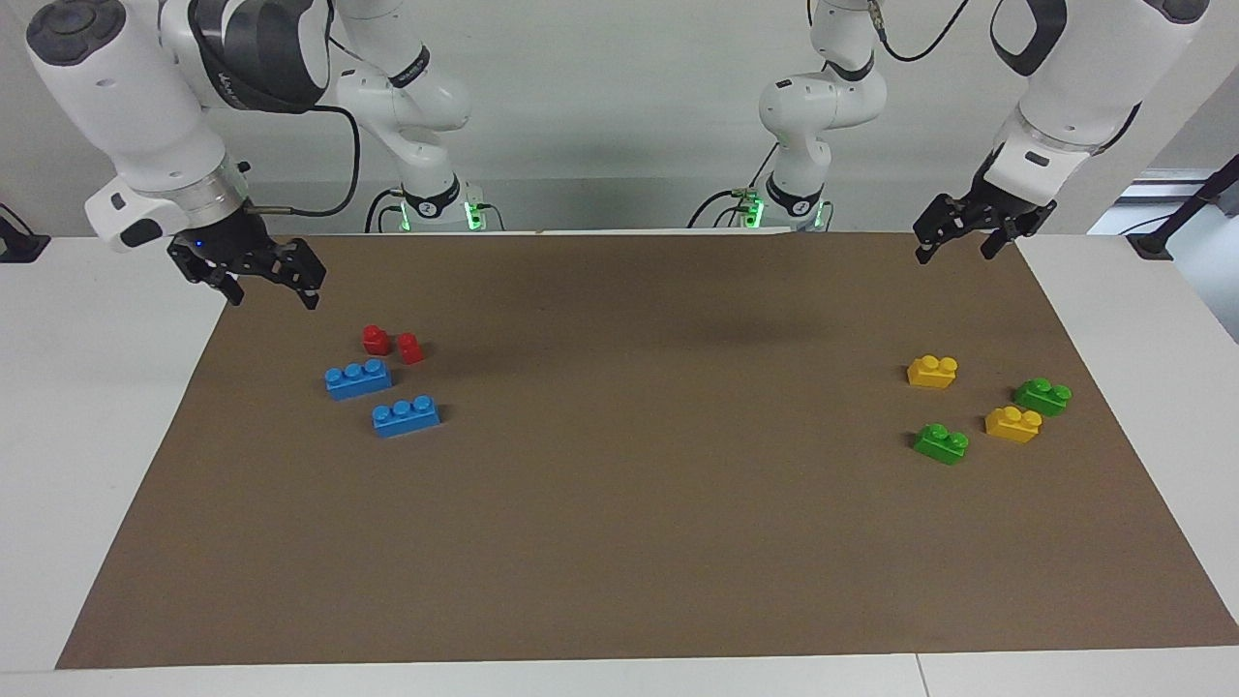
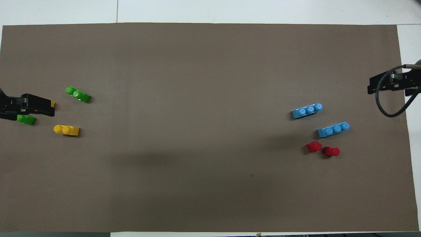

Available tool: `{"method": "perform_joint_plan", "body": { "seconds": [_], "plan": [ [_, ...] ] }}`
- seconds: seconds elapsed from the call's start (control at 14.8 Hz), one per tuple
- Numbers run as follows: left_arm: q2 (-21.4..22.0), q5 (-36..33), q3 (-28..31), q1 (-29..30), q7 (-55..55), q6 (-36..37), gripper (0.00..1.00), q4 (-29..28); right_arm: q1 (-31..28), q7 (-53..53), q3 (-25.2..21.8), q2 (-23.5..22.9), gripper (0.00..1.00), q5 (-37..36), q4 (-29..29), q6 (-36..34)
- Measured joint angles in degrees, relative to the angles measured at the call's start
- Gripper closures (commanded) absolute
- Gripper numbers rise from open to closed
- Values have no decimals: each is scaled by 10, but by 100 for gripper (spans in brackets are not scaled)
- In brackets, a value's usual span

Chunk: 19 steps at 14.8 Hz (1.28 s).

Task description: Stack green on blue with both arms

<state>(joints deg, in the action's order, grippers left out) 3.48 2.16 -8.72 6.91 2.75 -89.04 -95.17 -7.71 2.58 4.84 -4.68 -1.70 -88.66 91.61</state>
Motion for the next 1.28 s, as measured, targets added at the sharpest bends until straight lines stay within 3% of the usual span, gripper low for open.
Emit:
{"method": "perform_joint_plan", "body": {
  "seconds": [1.28],
  "plan": [
    [-14,4,8,10,55,-5,0,-19,-1,0,0,0,0,0,0,0]
  ]
}}
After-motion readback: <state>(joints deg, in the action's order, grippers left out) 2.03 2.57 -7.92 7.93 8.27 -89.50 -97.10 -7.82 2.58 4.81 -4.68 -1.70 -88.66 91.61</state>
